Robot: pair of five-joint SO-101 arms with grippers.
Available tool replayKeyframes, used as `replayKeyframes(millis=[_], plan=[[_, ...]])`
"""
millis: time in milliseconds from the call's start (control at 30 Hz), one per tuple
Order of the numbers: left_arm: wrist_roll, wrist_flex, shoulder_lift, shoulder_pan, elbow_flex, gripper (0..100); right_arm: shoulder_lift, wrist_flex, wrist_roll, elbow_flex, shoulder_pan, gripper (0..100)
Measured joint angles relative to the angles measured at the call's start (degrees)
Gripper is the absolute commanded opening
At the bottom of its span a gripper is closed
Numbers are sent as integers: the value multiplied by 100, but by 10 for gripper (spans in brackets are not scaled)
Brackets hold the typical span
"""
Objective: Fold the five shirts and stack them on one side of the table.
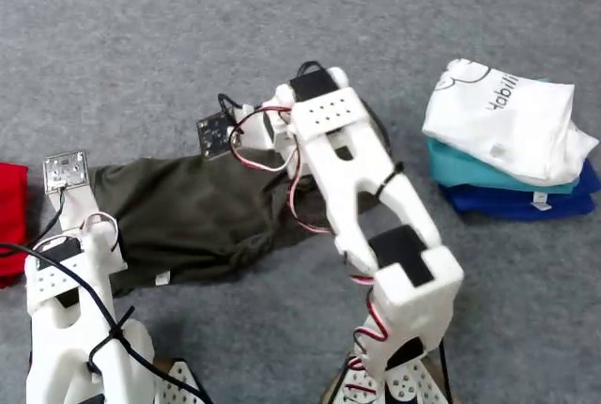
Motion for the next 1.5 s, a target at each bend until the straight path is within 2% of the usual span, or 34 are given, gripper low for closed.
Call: replayKeyframes(millis=[67, 133, 300, 367, 433, 600, 733, 800, 900, 1033, 1233, 1300, 1400, 1500], plan=[[0, 0, 0, 0, 0, 21, -220, 35, 0, 0, 88, 101], [0, 0, 0, 0, 0, 21, -448, 211, -53, 0, 193, 7], [0, 0, 0, 0, 0, 21, -993, 1336, -176, 123, 308, 3], [0, 0, 0, 0, 0, 21, -1204, 1257, -229, 475, 308, 3], [0, 0, 0, 0, 0, 21, -1301, 923, -352, 914, 299, 3], [0, 0, 0, 0, 0, 21, -976, -343, -1064, 1908, -369, 3], [0, 0, 0, 0, 9, 21, -44, -1749, -2004, 1881, -844, 2], [0, 0, 0, 0, 26, 21, 387, -2040, -2338, 1556, -879, 3], [0, 0, 0, 0, 44, 20, 862, -1732, -2462, 923, -897, 2], [-123, 0, 0, 0, 44, 20, 993, -527, -2303, 299, -888, 2], [-220, 53, 0, 0, -9, 20, 378, 615, -2057, 9, -141, 2], [-237, 431, 0, 0, -316, 20, -79, 747, -1864, 0, 193, 2], [-237, 1231, 0, 97, -1204, 20, -624, 651, -1749, 0, 730, 3], [-62, 1398, 9, 404, -2145, 22, -624, 158, -1829, -9, 1125, 3]])
